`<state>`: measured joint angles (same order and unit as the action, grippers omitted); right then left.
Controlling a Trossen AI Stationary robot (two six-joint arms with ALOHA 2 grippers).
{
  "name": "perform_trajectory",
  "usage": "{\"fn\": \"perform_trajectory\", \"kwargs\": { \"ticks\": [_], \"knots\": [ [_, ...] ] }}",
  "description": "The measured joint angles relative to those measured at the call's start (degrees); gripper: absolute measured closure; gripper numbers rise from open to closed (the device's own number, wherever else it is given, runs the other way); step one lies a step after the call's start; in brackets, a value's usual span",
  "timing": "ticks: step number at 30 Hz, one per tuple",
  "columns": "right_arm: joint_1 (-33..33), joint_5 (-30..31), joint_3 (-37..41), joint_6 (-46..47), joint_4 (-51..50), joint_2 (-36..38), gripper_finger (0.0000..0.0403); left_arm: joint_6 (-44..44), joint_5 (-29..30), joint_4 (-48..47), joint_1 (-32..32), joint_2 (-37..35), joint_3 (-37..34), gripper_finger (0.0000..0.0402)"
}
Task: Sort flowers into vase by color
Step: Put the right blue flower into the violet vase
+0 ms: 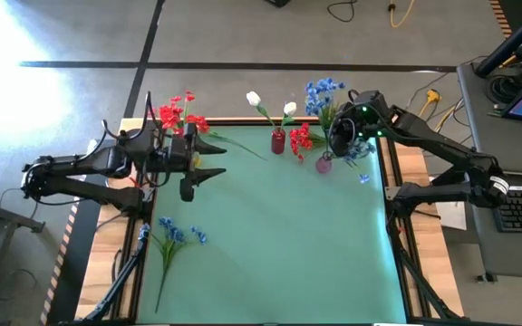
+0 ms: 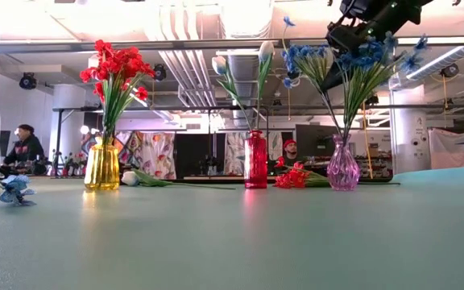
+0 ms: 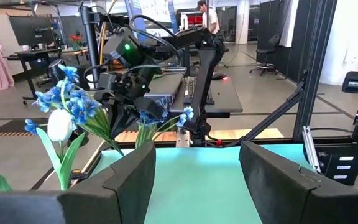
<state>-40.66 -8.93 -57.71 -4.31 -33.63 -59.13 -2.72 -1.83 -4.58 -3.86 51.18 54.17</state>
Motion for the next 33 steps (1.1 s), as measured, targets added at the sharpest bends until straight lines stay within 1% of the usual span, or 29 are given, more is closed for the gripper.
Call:
{"fn": "perform_trajectory", "kwargs": {
  "ticks": [8,18,21,24,28,30,33],
  "knots": [
    [0.00,-0.02,0.00,-0.85,0.00,0.07,0.0338,0.02,0.00,-0.76,0.00,-1.92,0.00,0.0182],
    [0.00,0.22,0.00,-0.87,-0.01,0.80,0.0287,0.31,-0.02,-2.80,0.00,-3.67,0.00,0.0182],
    [0.02,2.88,-0.39,-0.01,-0.24,1.55,0.0271,0.46,-0.02,-2.98,0.00,-3.54,0.00,0.0182],
    [0.00,6.28,-2.45,0.71,-1.34,1.90,0.0256,0.49,-0.02,-3.28,0.00,-3.17,0.00,0.0182],
    [0.00,10.75,-6.91,0.73,-6.48,1.90,0.0238,1.47,-0.04,-3.79,0.00,-2.80,0.00,0.0182],
    [0.00,11.97,-9.25,0.80,-8.32,1.90,0.0229,2.02,-0.04,-4.86,0.00,-2.80,0.00,0.0182],
    [0.00,12.21,-12.42,1.42,-9.96,1.92,0.0218,2.34,-0.07,-7.15,0.00,-2.73,0.00,0.0182]
  ]
}}
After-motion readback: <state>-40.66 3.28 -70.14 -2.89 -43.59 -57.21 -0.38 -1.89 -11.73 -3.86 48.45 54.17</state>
